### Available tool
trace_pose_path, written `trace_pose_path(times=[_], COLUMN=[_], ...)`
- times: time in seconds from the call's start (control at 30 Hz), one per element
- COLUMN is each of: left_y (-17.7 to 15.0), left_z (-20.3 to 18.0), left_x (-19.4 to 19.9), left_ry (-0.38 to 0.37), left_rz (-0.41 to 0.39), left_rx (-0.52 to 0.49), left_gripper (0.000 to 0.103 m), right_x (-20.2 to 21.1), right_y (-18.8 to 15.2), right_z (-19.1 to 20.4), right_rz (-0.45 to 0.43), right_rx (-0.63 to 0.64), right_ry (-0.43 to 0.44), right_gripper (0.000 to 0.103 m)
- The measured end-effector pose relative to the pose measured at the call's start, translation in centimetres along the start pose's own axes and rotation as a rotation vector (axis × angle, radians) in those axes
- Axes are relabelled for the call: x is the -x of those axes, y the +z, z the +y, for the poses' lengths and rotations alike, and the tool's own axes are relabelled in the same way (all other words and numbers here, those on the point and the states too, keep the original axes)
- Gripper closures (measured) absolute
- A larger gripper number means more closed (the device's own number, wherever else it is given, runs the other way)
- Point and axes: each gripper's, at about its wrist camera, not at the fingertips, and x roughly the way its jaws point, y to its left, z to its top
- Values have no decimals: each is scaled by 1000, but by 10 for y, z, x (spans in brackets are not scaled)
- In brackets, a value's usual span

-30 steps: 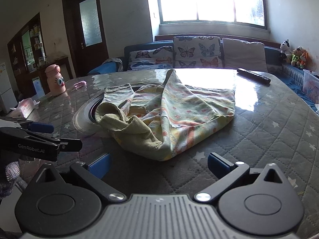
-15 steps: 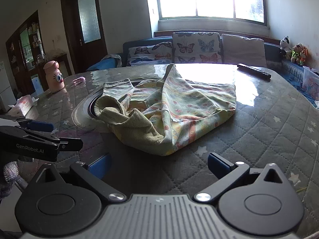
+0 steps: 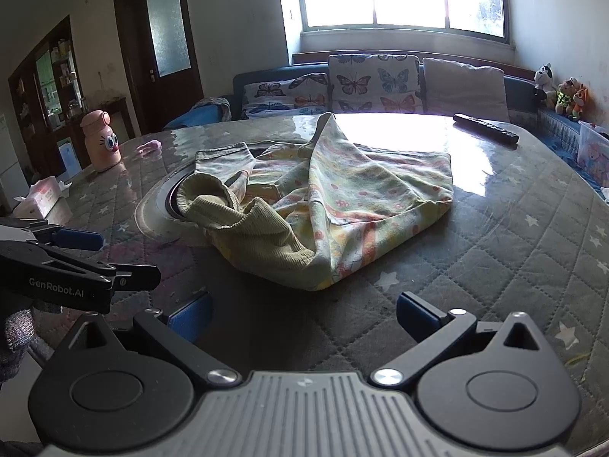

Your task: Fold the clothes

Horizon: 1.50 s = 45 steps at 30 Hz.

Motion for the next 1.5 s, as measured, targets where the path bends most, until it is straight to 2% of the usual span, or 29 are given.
trace_pose_path(times=[0.73,1.5], left_y=[10,35], left_z=[-3,13], left_x=[-8,-20], left_ry=[5,31], left_rz=[3,-18], left_rx=[-23,-15], left_gripper=[0,0], right_x=[1,-12], right_y=[13,65], right_z=[-3,-8], right_rz=[-19,-108], right_rx=[5,24], right_ry=[-1,-5], right_gripper=[0,0])
